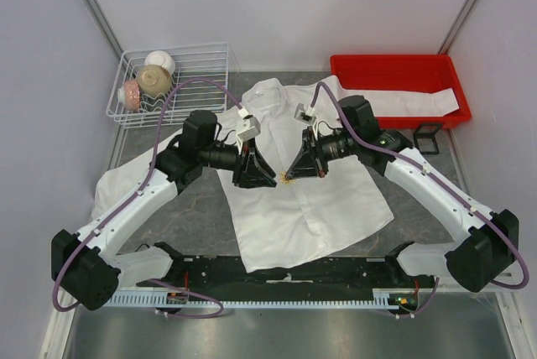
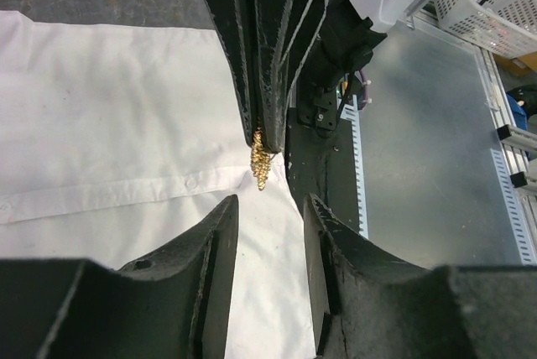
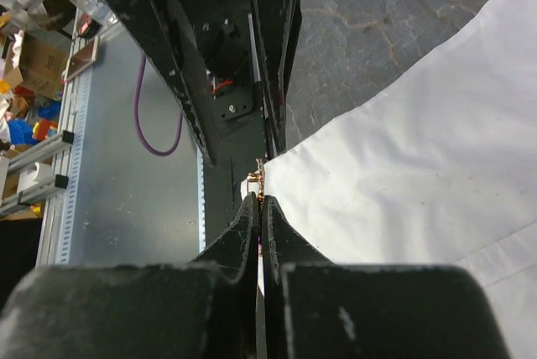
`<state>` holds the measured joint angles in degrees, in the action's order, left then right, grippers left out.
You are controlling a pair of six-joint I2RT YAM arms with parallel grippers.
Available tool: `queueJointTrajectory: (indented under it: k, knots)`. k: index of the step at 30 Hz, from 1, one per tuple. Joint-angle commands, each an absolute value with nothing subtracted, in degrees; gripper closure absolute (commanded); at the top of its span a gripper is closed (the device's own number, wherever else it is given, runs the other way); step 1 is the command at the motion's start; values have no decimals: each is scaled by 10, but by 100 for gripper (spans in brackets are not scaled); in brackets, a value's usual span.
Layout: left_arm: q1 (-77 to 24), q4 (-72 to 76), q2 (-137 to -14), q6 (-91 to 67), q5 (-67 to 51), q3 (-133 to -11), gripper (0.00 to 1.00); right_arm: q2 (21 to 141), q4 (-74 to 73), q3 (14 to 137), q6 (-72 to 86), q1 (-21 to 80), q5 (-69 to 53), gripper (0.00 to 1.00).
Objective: Pin the brooch onto the clothing
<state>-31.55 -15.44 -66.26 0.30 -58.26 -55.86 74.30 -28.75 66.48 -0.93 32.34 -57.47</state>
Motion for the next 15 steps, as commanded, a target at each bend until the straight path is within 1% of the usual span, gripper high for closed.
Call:
queueJointTrajectory:
  k: [1,5,10,12,14,15]
  knots:
    - [-318,-114,-651,-28,-603,-548,56,737,-210,668,67,319,-601,100]
    - [-321,-95,-650,-46,-600,-538,56,736,-177,657,102,320,-611,100]
    - [-323,-62,-648,-72,-598,-522,59,741,-163,657,114,321,-616,100]
    - [-323,-56,-649,-76,-596,-521,62,740,-162,657,114,322,-619,100]
    - [-323,-46,-649,-82,-596,-520,67,741,-163,657,113,324,-620,100]
    - [-323,-41,-650,-90,-598,-520,67,740,-162,655,112,325,-620,100]
